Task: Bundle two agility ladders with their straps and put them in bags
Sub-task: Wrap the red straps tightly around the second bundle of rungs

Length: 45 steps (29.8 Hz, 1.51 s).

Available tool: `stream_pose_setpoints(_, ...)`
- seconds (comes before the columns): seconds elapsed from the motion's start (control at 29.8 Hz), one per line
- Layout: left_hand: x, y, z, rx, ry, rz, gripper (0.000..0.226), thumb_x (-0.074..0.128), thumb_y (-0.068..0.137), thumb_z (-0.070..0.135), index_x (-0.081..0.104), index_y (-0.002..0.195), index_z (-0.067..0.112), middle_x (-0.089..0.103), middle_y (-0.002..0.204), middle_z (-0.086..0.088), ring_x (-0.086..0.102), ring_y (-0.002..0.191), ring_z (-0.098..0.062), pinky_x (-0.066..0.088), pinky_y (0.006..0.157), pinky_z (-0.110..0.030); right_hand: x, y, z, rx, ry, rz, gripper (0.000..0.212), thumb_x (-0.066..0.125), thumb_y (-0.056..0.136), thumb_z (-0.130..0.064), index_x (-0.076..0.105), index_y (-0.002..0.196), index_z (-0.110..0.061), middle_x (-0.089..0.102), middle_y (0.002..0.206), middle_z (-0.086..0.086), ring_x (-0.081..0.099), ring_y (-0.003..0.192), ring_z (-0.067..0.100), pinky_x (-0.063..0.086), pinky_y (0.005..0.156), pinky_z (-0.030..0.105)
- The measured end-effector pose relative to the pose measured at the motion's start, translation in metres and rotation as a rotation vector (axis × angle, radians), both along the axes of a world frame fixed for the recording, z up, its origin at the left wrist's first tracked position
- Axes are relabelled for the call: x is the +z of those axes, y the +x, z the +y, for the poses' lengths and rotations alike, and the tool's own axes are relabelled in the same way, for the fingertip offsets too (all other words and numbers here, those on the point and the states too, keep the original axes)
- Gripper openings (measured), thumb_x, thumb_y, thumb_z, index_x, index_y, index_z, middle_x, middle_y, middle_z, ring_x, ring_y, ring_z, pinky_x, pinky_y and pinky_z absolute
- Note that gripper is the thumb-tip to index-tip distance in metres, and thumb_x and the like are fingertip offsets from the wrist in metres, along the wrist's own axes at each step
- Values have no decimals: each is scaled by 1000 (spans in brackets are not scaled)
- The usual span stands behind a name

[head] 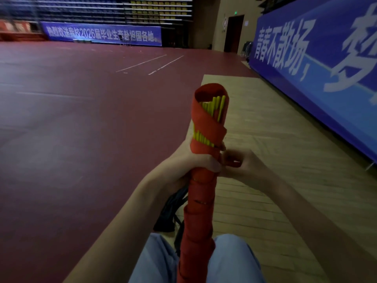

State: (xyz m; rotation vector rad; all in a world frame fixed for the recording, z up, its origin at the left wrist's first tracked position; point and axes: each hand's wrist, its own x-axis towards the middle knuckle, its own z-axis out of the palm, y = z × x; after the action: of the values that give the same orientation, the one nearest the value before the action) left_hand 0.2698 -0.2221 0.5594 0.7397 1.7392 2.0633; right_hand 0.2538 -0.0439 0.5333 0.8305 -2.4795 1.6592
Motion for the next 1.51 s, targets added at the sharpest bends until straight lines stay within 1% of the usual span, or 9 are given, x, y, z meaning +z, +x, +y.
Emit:
stream_pose_setpoints(0.27,3,0,-1,-17,51,-56,63,69,44,11,53,105,5,66,96,-8,67,87,-15,55,68,-29,-24,-2,-24,321,-316,-495,83,80,38,-67,62,98,-13,73,88,-5,69,85,9,56,76,24)
stream_pose_setpoints(0.37,6,-2,3,249,-5,-52,86,76,46,9,43,125,14,63,105,-8,65,90,-17,55,69,-29,-23,-4,-30,195,-373,-517,82,82,29,-68,66,87,-12,73,76,-3,70,70,10,56,62,22)
stream_pose_setpoints(0.47,-3,3,4,592,-121,73,91,79,68,10,24,136,32,52,112,2,56,96,-8,49,72,-23,-21,-4,-33,104,-346,-479,79,78,35,-68,62,86,-10,70,63,-4,66,53,8,48,43,17)
stream_pose_setpoints(0.67,-26,8,4,525,-156,211,47,75,75,7,44,102,30,58,87,-3,61,67,0,53,64,-20,-4,-8,-30,2,-90,-220,9,61,88,-14,63,80,-11,62,47,-14,59,48,-4,43,45,9)
stream_pose_setpoints(0.81,-29,5,4,458,-138,189,46,72,76,4,45,102,30,57,89,-3,60,68,0,52,64,-17,-7,-25,-16,-263,272,299,44,58,62,-64,52,71,-21,52,67,-15,55,67,14,45,62,26)
stream_pose_setpoints(0.94,-31,0,4,462,-133,184,42,72,76,7,46,102,28,57,89,-2,59,68,3,51,64,-15,-5,-21,-11,-470,425,667,53,48,63,-70,39,63,-18,38,55,-8,36,49,12,22,46,17)
stream_pose_setpoints(1.08,-30,0,3,494,-145,173,42,71,77,12,46,111,17,57,89,-2,59,66,5,50,61,-13,-8,-15,-16,-509,556,371,55,41,65,-74,56,63,-21,47,50,-12,46,48,2,31,49,18)
stream_pose_setpoints(1.28,-31,1,2,510,-144,171,36,68,80,13,47,108,22,58,92,-2,60,70,5,49,63,-11,-23,-9,-28,-416,79,-57,39,64,73,-48,47,103,-28,57,105,-7,61,87,13,53,72,34)
stream_pose_setpoints(1.51,-31,1,0,548,-163,151,39,68,80,17,46,113,19,58,96,-4,58,78,-6,50,65,-14,-18,-1,-31,-505,198,216,42,57,64,-56,52,69,-15,46,70,-9,46,76,13,34,62,24)
